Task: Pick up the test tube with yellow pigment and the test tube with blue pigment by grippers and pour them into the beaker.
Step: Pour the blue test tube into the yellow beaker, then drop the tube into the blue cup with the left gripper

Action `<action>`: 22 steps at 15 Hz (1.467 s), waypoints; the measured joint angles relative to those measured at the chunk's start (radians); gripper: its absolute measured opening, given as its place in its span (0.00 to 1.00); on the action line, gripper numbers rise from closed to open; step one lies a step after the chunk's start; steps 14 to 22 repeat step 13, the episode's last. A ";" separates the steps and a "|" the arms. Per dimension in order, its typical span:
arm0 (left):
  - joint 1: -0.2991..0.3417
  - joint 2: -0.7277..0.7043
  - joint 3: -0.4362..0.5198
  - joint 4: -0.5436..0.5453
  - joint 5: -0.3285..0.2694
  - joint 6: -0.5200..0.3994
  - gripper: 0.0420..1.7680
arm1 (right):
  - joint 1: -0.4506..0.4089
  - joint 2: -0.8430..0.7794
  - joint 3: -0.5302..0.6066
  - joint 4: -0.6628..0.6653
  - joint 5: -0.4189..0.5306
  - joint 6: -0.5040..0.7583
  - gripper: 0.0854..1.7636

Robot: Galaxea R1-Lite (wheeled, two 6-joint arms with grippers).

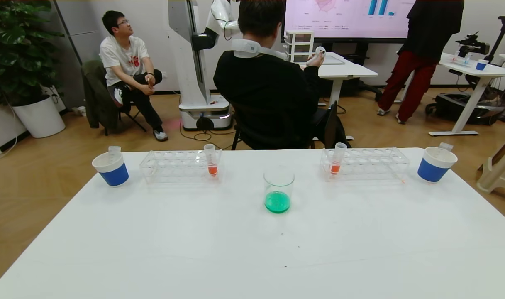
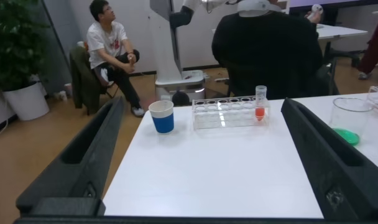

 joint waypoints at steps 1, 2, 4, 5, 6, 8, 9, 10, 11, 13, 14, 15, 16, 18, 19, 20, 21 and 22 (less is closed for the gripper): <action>0.001 -0.047 0.052 -0.008 -0.024 -0.004 0.99 | 0.000 0.000 0.000 0.000 0.000 0.000 0.98; 0.002 -0.083 0.114 -0.037 -0.036 -0.022 0.99 | 0.000 0.000 0.000 0.000 0.000 0.000 0.98; 0.003 -0.119 0.252 -0.099 -0.047 -0.051 0.99 | 0.000 0.000 0.000 0.000 0.000 0.000 0.98; 0.003 -0.130 0.335 -0.122 -0.049 -0.056 0.99 | 0.000 0.000 0.000 0.000 0.000 0.000 0.98; 0.004 -0.137 0.403 -0.115 -0.048 -0.064 0.99 | 0.000 0.000 0.000 0.000 0.000 0.000 0.98; 0.003 -0.142 0.464 -0.073 -0.048 -0.069 0.99 | 0.000 0.000 0.000 0.000 0.000 0.000 0.98; 0.003 -0.143 0.476 -0.088 -0.043 -0.069 0.99 | 0.000 0.000 0.000 0.000 0.000 0.000 0.98; 0.004 -0.144 0.482 -0.093 -0.042 -0.076 0.99 | 0.000 0.000 0.000 0.000 0.000 0.000 0.98; 0.003 -0.144 0.486 -0.095 -0.041 -0.086 0.99 | 0.000 0.000 0.000 0.000 0.000 0.000 0.98; 0.003 -0.145 0.489 -0.094 -0.040 -0.100 0.99 | 0.000 0.000 0.000 0.001 -0.001 0.001 0.98; 0.003 -0.145 0.489 -0.094 -0.040 -0.100 0.99 | 0.000 0.000 0.000 0.001 -0.001 0.001 0.98; 0.003 -0.145 0.489 -0.094 -0.040 -0.100 0.99 | 0.000 0.000 0.000 0.001 -0.001 0.001 0.98; 0.003 -0.145 0.489 -0.094 -0.040 -0.100 0.99 | 0.000 0.000 0.000 0.001 -0.001 0.001 0.98; 0.003 -0.145 0.489 -0.094 -0.040 -0.100 0.99 | 0.000 0.000 0.000 0.001 -0.001 0.001 0.98; 0.003 -0.145 0.489 -0.094 -0.040 -0.100 0.99 | 0.000 0.000 0.000 0.001 -0.001 0.001 0.98; 0.003 -0.145 0.489 -0.094 -0.040 -0.100 0.99 | 0.000 0.000 0.000 0.001 -0.001 0.001 0.98; 0.003 -0.145 0.489 -0.094 -0.040 -0.100 0.99 | 0.000 0.000 0.000 0.001 -0.001 0.001 0.98; 0.003 -0.145 0.489 -0.094 -0.040 -0.100 0.99 | 0.000 0.000 0.000 0.001 -0.001 0.001 0.98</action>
